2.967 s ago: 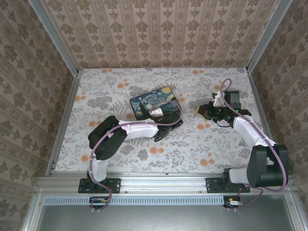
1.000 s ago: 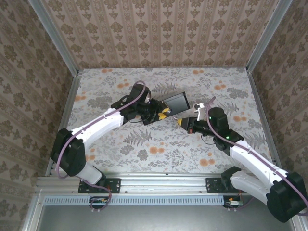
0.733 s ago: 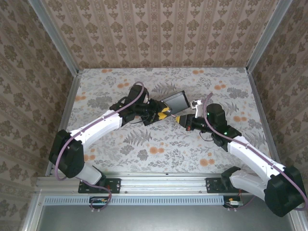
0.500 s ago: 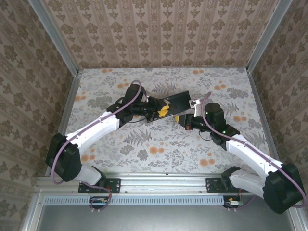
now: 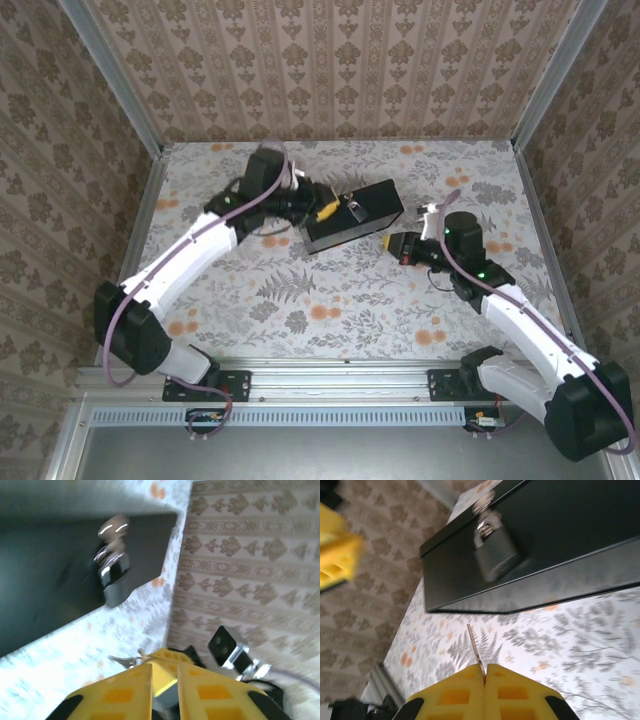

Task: Unlock the padlock with the key

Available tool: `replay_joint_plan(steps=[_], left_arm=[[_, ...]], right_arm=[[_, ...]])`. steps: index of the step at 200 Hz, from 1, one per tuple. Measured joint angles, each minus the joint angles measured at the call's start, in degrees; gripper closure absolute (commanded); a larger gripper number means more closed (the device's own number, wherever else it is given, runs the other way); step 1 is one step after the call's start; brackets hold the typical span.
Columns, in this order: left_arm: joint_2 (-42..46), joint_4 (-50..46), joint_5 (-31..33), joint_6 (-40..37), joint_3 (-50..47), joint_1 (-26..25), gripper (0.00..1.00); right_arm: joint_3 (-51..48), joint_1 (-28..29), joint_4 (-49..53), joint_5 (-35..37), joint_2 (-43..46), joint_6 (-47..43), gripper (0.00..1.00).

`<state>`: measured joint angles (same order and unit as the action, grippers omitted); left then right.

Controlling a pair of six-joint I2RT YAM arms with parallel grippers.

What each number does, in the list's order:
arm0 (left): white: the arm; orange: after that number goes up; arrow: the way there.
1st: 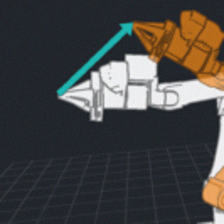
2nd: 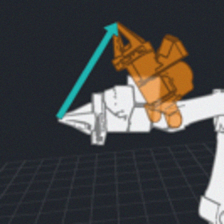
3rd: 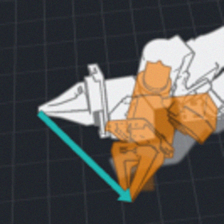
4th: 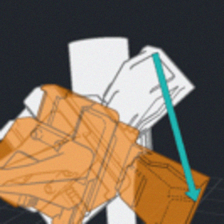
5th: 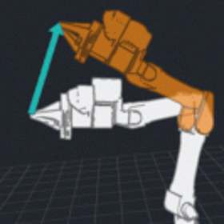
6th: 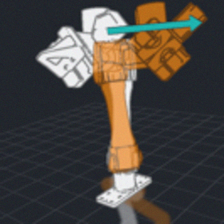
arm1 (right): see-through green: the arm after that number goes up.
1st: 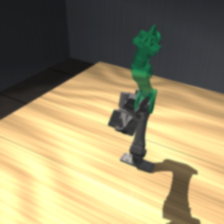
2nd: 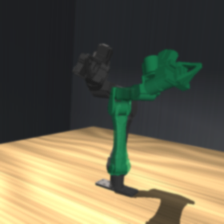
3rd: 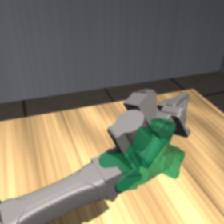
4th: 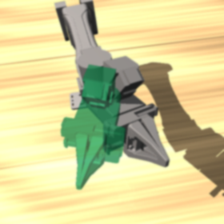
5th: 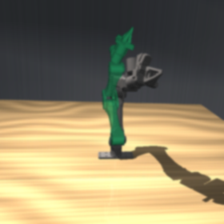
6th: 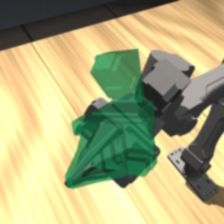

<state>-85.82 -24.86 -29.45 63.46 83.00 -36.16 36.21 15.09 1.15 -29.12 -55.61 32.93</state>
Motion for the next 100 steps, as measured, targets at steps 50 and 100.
replay_joint_plan(steps=[50,100], left_arm=[[-13.07,-22.23,2.71,-53.62,31.10,-0.83,0.44],[-27.47,-32.50,6.05,-75.01,38.88,2.38,0.29]], right_arm=[[4.02,-4.72,6.10,-1.81,-1.40,-0.02,1.00],[7.54,-4.74,10.32,-3.78,-1.86,-0.22,1.00]])
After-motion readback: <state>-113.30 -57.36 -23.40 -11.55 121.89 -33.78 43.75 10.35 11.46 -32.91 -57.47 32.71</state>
